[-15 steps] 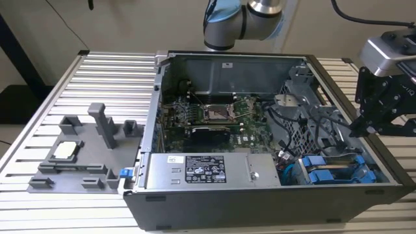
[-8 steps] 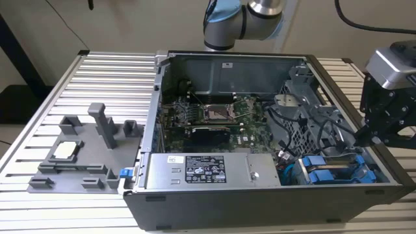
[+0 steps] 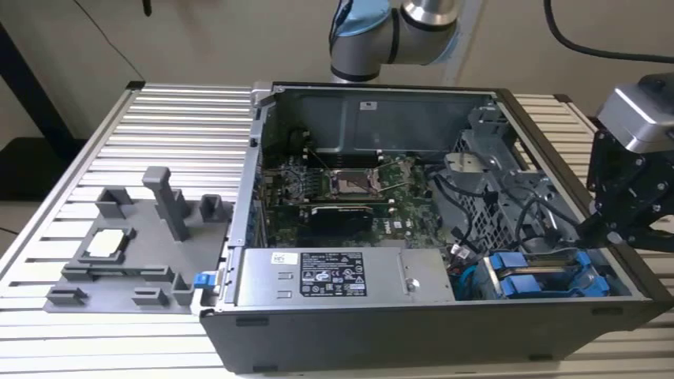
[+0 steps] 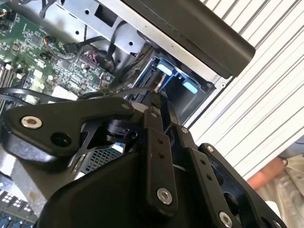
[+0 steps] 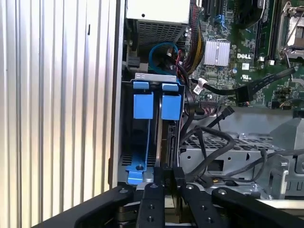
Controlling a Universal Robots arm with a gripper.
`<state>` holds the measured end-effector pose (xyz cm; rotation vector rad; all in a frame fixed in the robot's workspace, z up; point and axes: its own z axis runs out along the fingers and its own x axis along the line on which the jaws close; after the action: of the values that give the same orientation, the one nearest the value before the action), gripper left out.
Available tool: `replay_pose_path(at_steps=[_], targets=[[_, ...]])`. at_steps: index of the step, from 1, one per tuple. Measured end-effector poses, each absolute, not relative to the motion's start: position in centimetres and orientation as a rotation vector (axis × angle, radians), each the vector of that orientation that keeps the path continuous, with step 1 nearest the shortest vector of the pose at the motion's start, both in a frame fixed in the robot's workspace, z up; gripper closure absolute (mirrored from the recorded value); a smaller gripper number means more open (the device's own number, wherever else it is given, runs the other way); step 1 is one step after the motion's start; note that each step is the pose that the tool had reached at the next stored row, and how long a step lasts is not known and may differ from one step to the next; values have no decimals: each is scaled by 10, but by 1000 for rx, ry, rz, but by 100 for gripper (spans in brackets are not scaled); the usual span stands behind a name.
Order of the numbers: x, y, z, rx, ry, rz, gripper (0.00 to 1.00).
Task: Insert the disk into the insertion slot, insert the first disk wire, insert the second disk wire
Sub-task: 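Insert the first disk wire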
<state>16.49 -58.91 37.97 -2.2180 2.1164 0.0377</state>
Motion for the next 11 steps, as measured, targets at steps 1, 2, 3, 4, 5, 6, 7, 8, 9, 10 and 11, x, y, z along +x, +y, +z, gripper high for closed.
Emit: replay_pose_path(at_steps=[1,2,3,4,5,6,7,8,9,10,11], targets=[[165,-589,379,-2217,2123,32,81],[165,-589,379,-2216,2130,26,81],[165,-589,379,-2217,2136,20,81],[165,-589,378,-2219,2140,15,81],[165,-589,378,-2222,2142,10,81],[165,-589,377,-2223,2144,6,81],[165,-589,375,-2224,2145,5,81],[165,-589,374,-2224,2145,5,81],[165,-589,373,-2224,2145,5,81],[164,-588,372,-2224,2144,6,81],[164,-588,371,-2223,2143,8,81]])
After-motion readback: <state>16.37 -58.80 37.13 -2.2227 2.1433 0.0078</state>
